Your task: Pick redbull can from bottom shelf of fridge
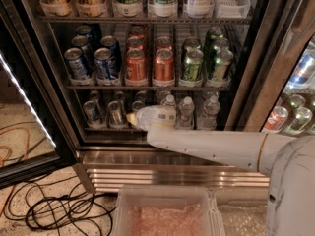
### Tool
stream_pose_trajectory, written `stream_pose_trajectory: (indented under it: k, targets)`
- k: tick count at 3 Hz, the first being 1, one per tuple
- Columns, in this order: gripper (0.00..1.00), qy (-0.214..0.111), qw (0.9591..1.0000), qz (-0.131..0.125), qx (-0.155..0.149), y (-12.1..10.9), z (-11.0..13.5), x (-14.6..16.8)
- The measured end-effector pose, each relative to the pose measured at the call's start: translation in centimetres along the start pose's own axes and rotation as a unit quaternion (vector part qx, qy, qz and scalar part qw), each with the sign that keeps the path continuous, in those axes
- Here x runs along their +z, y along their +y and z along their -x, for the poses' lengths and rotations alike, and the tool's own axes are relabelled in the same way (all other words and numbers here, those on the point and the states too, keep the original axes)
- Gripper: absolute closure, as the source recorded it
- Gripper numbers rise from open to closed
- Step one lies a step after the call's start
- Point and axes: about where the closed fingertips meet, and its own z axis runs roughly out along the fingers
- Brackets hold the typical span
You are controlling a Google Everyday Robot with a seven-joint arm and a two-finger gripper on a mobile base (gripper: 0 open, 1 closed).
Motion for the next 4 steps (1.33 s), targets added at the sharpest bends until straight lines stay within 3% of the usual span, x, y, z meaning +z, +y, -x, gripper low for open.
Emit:
stream_pose_trajectory:
  k: [1,2,4]
  targets:
    - [0.24,-0.005,1.0,-0.002,-0.001,0.05,0.57,0.5]
    - [0.43,-0.013,0.9999,-0.002,-0.01,0.27,0.87,0.75]
    - [0.89,-0.013,0.9999,-0.002,-0.01,0.27,0.87,0.75]
